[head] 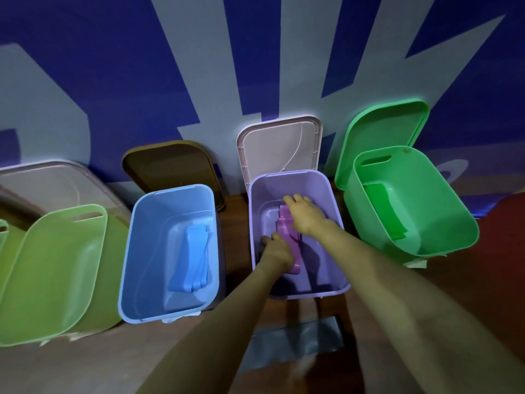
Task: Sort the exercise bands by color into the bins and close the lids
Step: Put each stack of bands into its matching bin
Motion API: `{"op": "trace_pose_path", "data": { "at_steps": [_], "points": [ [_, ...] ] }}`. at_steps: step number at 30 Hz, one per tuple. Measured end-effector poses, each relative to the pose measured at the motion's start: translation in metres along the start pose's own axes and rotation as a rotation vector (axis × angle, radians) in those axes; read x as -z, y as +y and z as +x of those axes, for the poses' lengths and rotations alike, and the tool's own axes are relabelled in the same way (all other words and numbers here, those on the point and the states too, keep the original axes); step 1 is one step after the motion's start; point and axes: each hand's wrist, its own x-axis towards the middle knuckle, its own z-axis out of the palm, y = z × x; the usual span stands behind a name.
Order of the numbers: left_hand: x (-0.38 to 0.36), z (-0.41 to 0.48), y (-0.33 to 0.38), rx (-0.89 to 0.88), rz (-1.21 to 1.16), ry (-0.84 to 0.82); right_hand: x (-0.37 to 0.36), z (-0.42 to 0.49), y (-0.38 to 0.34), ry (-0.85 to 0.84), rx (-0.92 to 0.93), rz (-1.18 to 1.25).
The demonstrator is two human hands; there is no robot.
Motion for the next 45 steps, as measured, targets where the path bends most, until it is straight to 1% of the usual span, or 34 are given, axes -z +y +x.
{"op": "trace_pose_path", "data": {
  "at_steps": [1, 4, 5, 7, 9, 11, 16, 20, 22, 26, 30, 33, 36, 40, 42, 45],
  "points": [
    [0.0, -0.001, -0.001, -0.002, 0.022, -0.01, 0.001, -0.001, -0.001, 0.03, 0.015, -0.024],
    [0.0, -0.003, -0.003, -0.102, 0.135, 0.034, 0.002, -0.005, -0.005, 0.076, 0.037, -0.075],
    [0.001, -0.005, -0.004, -0.136, 0.159, 0.015, 0.001, -0.006, -0.006, 0.082, 0.031, -0.084],
    [0.003, -0.008, -0.003, -0.201, 0.168, -0.029, 0.0, -0.009, -0.007, 0.082, 0.015, -0.094],
    [0.006, -0.014, -0.004, -0.253, 0.193, -0.039, 0.0, -0.013, -0.007, 0.067, 0.012, -0.105],
    [0.008, -0.021, -0.006, -0.26, 0.19, -0.002, 0.004, -0.018, -0.008, 0.063, 0.014, -0.093],
    [0.026, -0.051, -0.014, -0.372, 0.047, 0.225, 0.031, -0.045, -0.021, 0.152, -0.013, 0.02],
    [0.038, -0.084, -0.034, -0.486, -0.002, 0.524, 0.053, -0.089, -0.038, 0.301, 0.014, 0.094],
    [0.038, -0.103, -0.049, -0.51, -0.066, 0.64, 0.058, -0.116, -0.049, 0.384, 0.043, 0.117],
    [0.026, -0.14, -0.081, -0.559, -0.185, 0.773, 0.057, -0.165, -0.072, 0.543, 0.086, 0.159],
    [0.002, -0.163, -0.122, -0.645, -0.281, 0.927, 0.037, -0.206, -0.098, 0.686, 0.147, 0.188],
    [-0.026, -0.172, -0.155, -0.657, -0.312, 1.035, 0.01, -0.232, -0.117, 0.741, 0.182, 0.191],
    [-0.056, -0.177, -0.189, -0.607, -0.346, 1.026, -0.025, -0.254, -0.134, 0.688, 0.228, 0.215],
    [-0.08, -0.172, -0.223, -0.513, -0.359, 0.918, -0.059, -0.27, -0.148, 0.618, 0.218, 0.233],
    [-0.09, -0.165, -0.236, -0.422, -0.389, 0.811, -0.077, -0.274, -0.155, 0.545, 0.209, 0.231],
    [-0.105, -0.15, -0.249, -0.222, -0.454, 0.585, -0.109, -0.273, -0.163, 0.426, 0.179, 0.215]
  ]
}}
